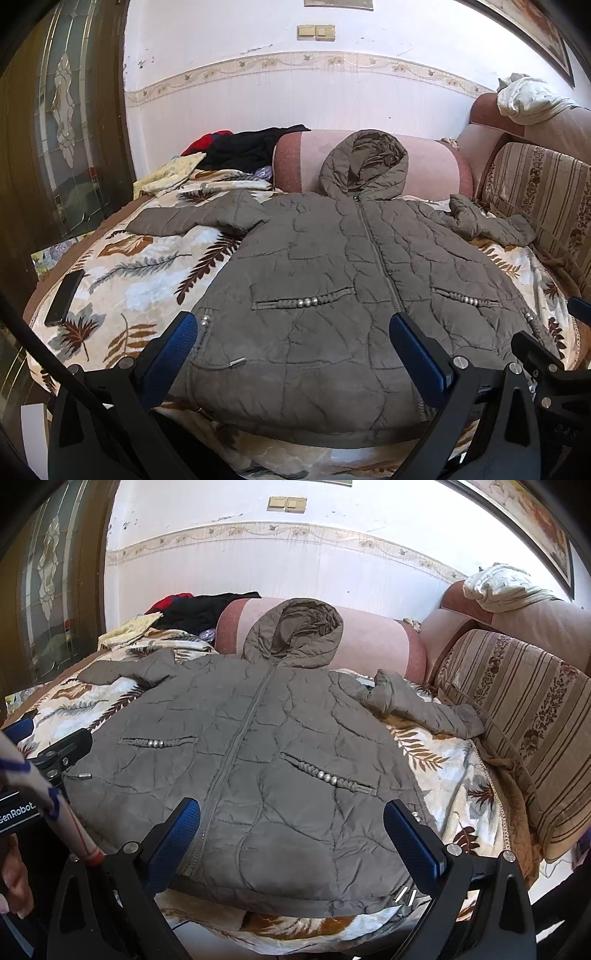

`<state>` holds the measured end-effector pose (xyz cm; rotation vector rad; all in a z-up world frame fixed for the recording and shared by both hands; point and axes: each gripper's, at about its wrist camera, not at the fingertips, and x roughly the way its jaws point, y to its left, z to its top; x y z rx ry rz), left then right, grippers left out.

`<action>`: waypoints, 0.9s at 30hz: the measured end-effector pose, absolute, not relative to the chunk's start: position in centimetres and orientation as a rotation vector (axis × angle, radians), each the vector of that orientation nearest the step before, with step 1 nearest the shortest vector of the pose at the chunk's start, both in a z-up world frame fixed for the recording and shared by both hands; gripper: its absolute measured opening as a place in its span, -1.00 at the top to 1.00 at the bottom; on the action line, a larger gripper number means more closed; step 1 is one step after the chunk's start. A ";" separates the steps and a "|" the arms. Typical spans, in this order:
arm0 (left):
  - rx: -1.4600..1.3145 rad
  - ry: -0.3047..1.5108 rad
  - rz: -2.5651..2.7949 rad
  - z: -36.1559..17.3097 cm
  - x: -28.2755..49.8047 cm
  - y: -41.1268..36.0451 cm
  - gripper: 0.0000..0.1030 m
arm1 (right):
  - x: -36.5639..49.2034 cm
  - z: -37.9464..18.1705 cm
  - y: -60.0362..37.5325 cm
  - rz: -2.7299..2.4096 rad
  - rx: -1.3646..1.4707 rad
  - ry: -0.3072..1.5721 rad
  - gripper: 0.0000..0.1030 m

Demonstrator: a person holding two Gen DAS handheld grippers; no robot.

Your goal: Fold large clothes

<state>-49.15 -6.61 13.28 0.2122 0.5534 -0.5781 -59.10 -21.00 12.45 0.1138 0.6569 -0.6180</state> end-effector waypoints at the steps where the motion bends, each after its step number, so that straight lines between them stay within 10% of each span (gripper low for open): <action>1: 0.218 0.548 -0.585 13.3 -49.3 -6.9 -1.00 | -59.2 12.6 -21.2 -0.623 0.116 0.651 -0.97; 18: 0.192 0.528 -0.667 17.4 -40.3 -16.9 -1.00 | -59.2 12.3 -32.1 -0.644 0.402 0.664 -0.97; 27: 0.288 0.681 -0.637 9.3 -33.6 -22.4 -1.00 | -60.1 11.4 -39.8 -0.666 0.598 0.695 -0.97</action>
